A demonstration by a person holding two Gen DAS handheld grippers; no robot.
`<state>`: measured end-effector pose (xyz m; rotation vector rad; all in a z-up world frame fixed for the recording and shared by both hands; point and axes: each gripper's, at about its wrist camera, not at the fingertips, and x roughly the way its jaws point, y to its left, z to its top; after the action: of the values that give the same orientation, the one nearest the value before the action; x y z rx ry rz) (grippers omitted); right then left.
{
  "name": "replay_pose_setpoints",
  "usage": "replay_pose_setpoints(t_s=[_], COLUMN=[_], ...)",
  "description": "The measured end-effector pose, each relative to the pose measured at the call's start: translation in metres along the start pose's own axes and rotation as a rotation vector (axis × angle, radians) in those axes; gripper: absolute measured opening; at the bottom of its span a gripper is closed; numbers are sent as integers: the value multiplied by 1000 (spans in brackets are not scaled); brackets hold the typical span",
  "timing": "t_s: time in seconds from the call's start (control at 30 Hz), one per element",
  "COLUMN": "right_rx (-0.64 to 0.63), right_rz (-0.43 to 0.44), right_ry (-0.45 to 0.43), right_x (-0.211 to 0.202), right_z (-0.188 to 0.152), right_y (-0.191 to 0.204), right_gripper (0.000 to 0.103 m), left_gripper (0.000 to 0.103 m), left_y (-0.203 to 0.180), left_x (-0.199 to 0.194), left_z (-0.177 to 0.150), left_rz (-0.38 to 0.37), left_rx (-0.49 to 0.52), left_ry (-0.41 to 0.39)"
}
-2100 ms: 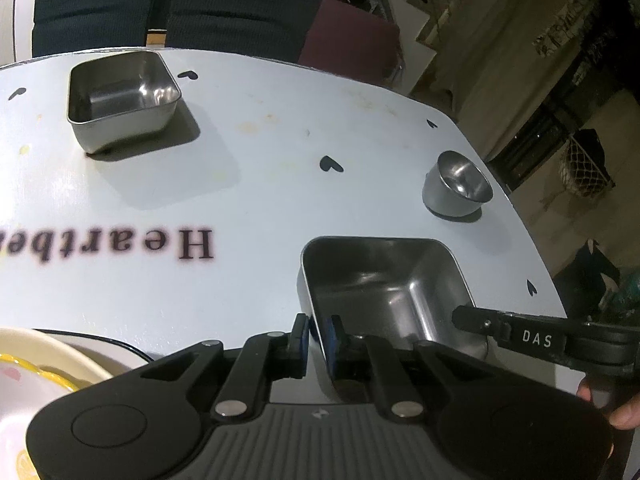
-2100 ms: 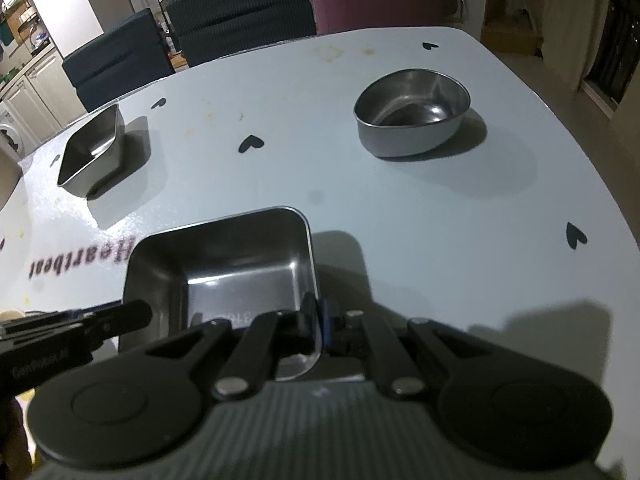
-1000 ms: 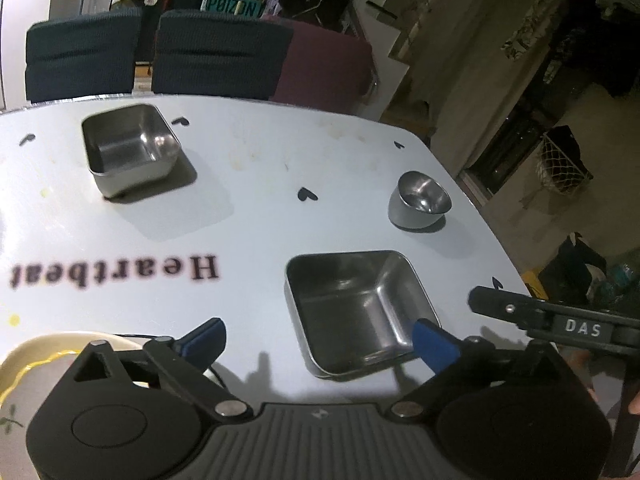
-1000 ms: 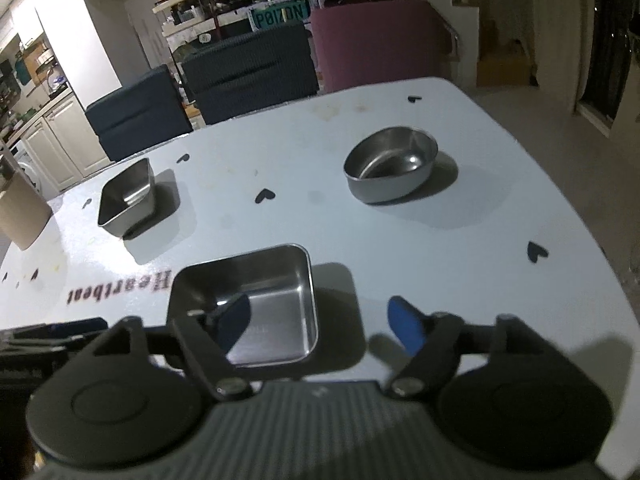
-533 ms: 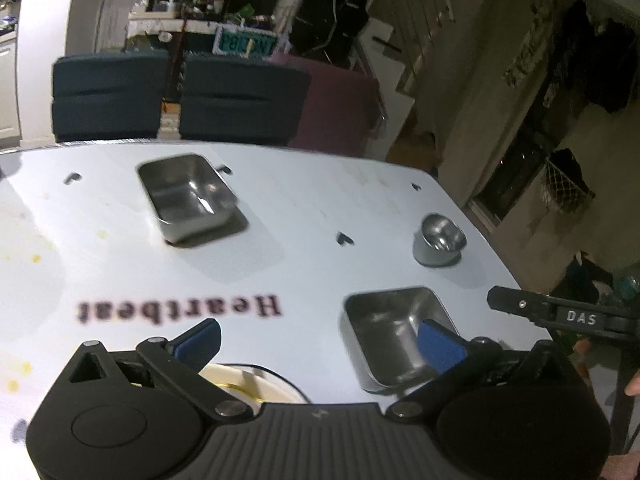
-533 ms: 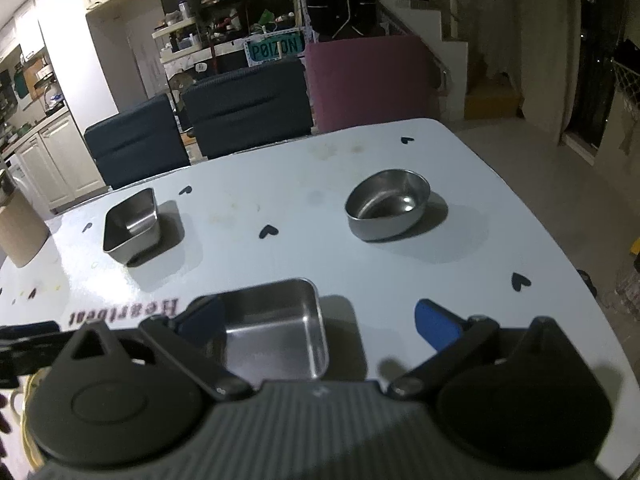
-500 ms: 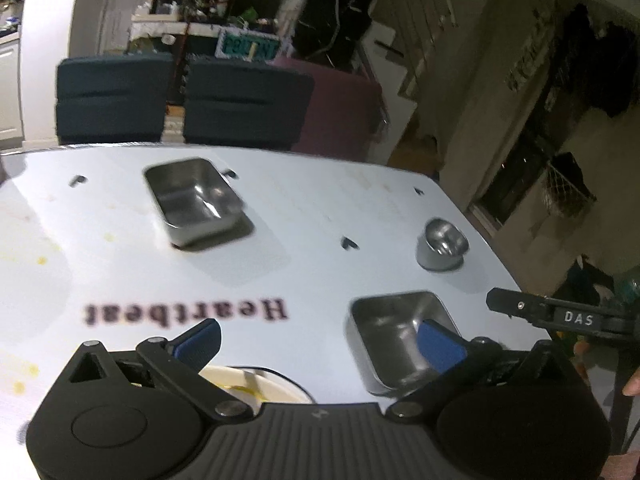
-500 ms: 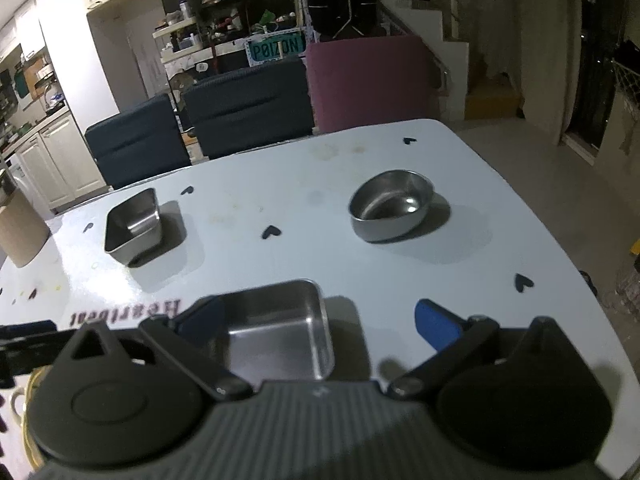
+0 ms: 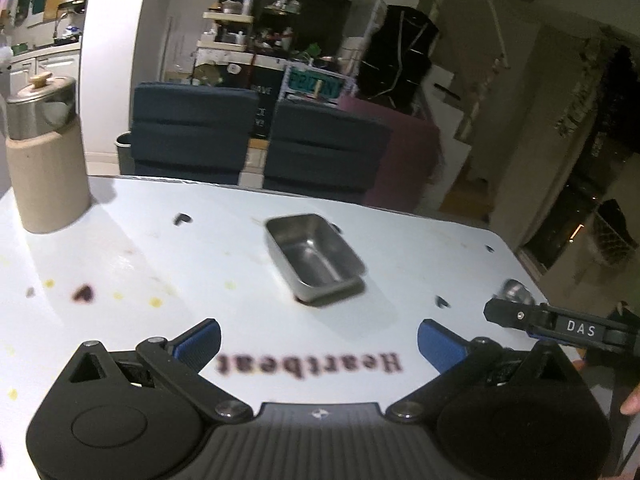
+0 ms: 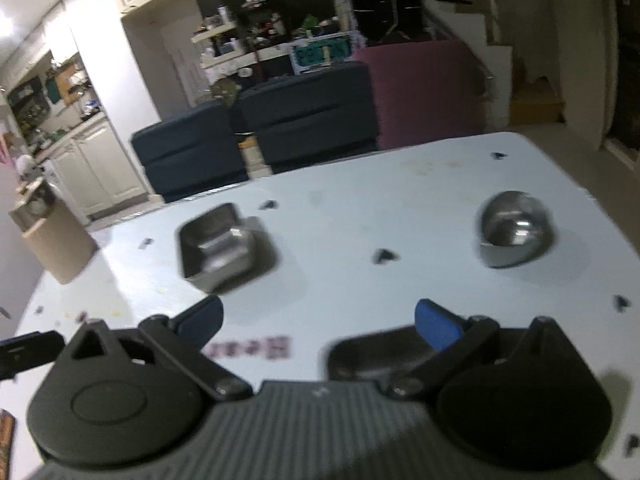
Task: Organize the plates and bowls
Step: 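Move both grippers to the second small steel tray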
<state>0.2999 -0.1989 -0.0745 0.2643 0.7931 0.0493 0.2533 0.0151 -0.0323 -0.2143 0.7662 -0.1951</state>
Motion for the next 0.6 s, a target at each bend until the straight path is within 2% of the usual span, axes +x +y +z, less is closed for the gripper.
replay_pose_setpoints(t_s=[0.1,0.2,0.3,0.43,0.6], right_rx=[52,162,274,412,498], right_rz=[52,70,90,108,107], right_ry=[-4,7,31,78,119], right_x=[14,27,45,75,110], right_z=[4,9,16,21,23], right_y=[19,37,46,46,41], right_gripper=[103,103,103,103,101], left_gripper=[103,103,103,103,103], left_y=[15,29,44,58,57], left_x=[11,32,56,97,151], left_z=[17,34,54,85,107], left_rz=[24,75,92,102,104], left_rx=[24,73,88,91,138], left_ry=[7,6,13,1,13])
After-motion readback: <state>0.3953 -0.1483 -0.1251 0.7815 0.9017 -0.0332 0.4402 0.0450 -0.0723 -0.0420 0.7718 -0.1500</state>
